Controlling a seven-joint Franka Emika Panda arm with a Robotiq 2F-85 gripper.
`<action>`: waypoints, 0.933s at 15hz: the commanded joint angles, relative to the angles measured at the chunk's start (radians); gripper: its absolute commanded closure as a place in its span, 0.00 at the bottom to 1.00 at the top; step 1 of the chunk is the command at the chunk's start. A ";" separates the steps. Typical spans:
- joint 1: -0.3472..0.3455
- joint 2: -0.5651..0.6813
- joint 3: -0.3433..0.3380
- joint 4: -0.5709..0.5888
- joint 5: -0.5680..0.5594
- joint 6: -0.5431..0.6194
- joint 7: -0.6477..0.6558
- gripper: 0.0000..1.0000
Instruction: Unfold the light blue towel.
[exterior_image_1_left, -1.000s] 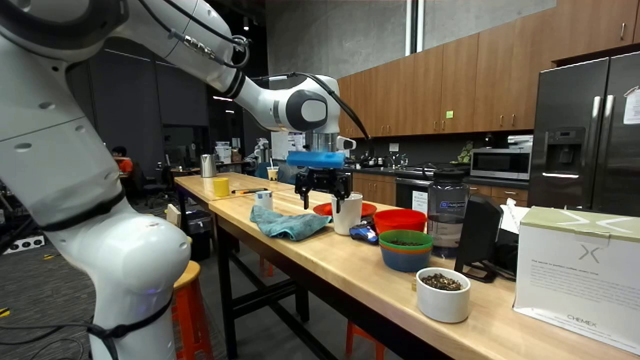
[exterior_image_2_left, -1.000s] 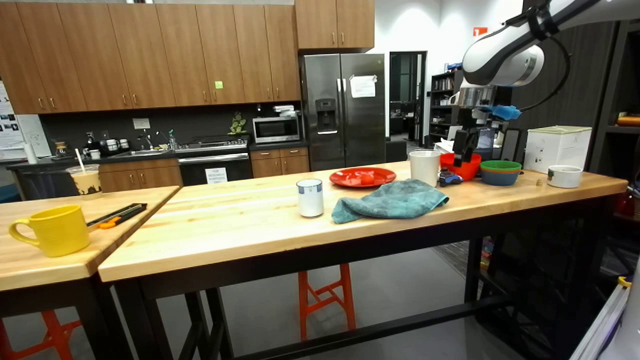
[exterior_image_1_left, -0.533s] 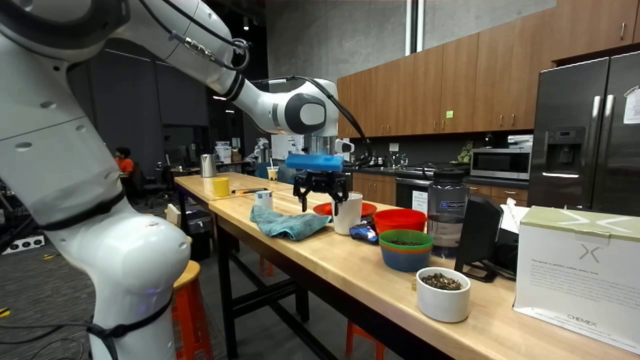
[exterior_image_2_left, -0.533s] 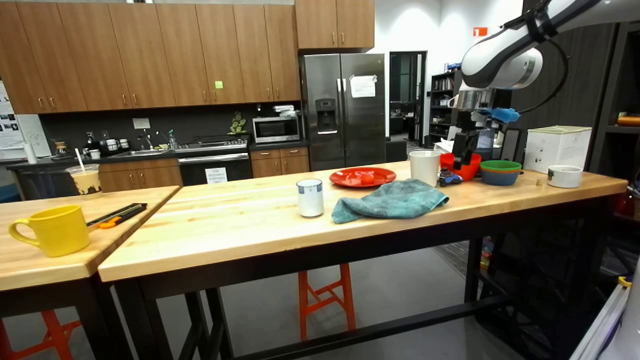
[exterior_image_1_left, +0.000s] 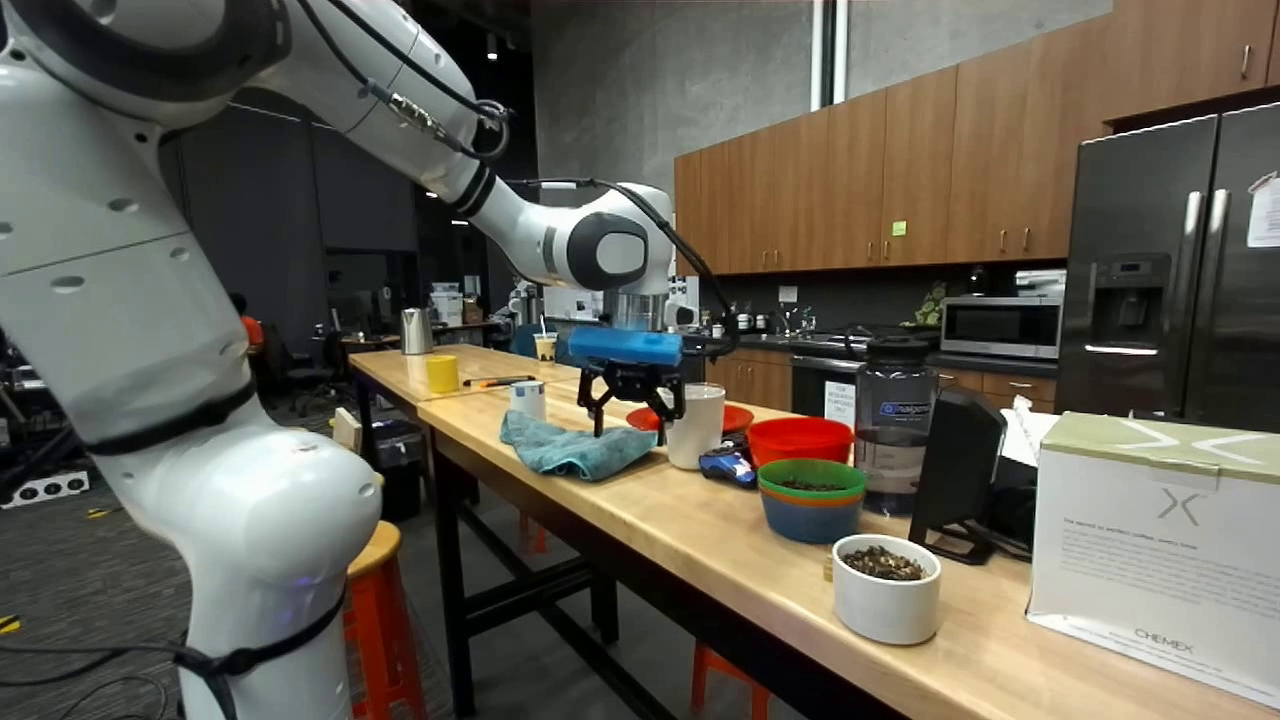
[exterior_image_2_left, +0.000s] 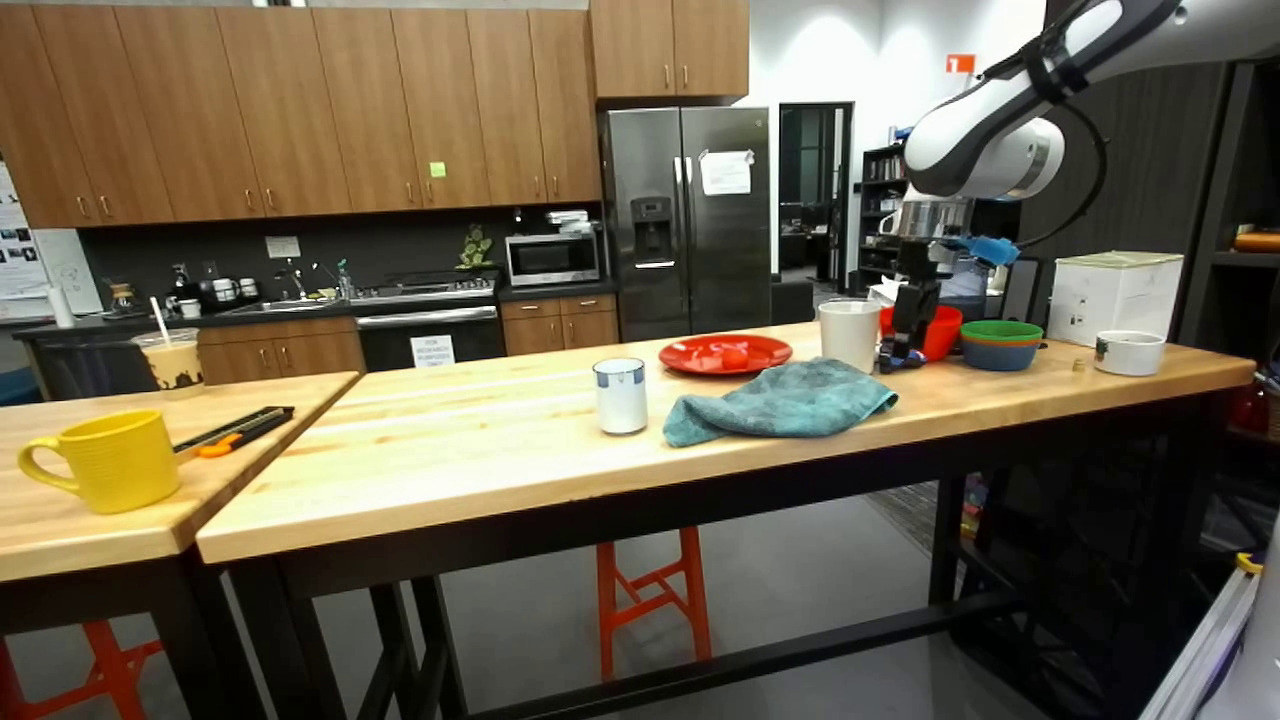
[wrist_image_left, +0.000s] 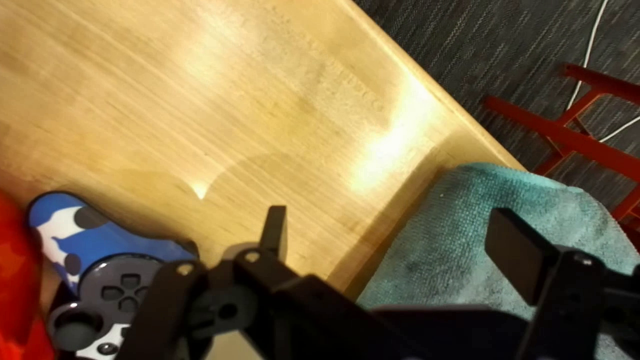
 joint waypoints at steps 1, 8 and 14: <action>0.008 0.031 0.017 -0.004 0.049 0.033 -0.052 0.00; 0.073 0.070 0.053 -0.038 0.275 0.110 -0.211 0.00; 0.059 0.100 0.088 -0.049 0.279 0.120 -0.244 0.03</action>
